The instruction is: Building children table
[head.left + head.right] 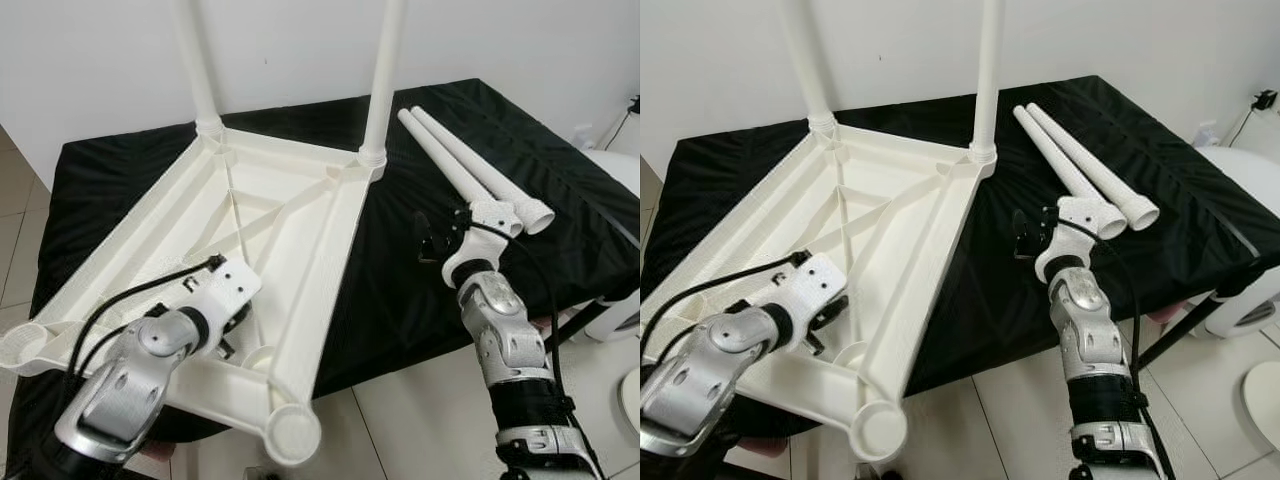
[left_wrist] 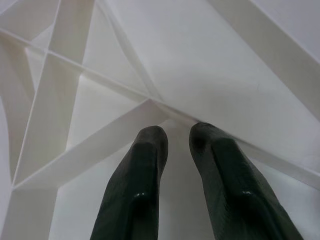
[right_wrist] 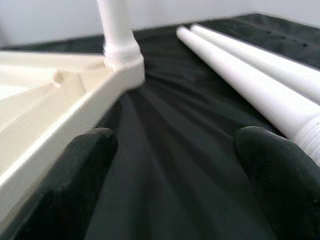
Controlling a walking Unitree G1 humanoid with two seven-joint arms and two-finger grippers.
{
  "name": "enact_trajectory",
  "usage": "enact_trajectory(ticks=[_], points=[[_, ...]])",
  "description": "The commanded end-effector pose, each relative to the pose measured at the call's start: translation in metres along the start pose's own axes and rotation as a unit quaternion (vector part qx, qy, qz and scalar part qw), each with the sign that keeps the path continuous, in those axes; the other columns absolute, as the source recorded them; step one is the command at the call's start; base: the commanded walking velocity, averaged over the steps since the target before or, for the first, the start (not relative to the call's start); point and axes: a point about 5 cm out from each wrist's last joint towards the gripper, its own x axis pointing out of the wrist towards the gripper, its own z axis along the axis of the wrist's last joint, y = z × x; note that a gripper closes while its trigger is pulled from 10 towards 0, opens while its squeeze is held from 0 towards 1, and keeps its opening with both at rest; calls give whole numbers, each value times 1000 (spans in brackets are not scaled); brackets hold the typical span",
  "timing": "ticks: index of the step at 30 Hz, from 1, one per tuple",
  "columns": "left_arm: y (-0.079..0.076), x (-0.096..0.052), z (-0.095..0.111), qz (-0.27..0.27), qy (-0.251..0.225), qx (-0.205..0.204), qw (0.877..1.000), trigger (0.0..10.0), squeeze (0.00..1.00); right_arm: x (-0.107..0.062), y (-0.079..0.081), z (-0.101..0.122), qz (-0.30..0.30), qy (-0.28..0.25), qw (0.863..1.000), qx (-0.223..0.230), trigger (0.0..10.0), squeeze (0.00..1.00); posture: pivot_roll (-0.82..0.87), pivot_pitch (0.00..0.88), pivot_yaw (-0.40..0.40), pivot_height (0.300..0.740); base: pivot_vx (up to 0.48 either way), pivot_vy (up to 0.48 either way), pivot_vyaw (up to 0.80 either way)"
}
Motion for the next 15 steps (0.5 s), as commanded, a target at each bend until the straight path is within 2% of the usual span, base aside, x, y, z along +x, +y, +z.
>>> enact_trajectory(ticks=[1,2,4,8,15], points=[[-10,2,11,-27,-22,3,999,10000,0,2,-8,-6,-23,14,1000,-6,10000,0,-54,178,30,740,0,0,0],[-15,3,16,-36,-32,1,999,10000,0,7,-11,-10,-36,26,999,-8,10000,0,-52,178,29,740,0,0,0],[-15,3,16,-36,-32,1,999,10000,0,7,-11,-10,-36,26,999,-8,10000,0,-52,178,29,740,0,0,0],[-29,6,31,-60,-57,-1,997,10000,0,24,-14,-15,-61,52,997,-11,10000,0,-49,177,35,740,0,0,0],[-31,6,35,-63,-61,-3,996,10000,0,36,-8,-17,-53,69,996,-7,10000,0,-46,177,36,740,0,0,0]])
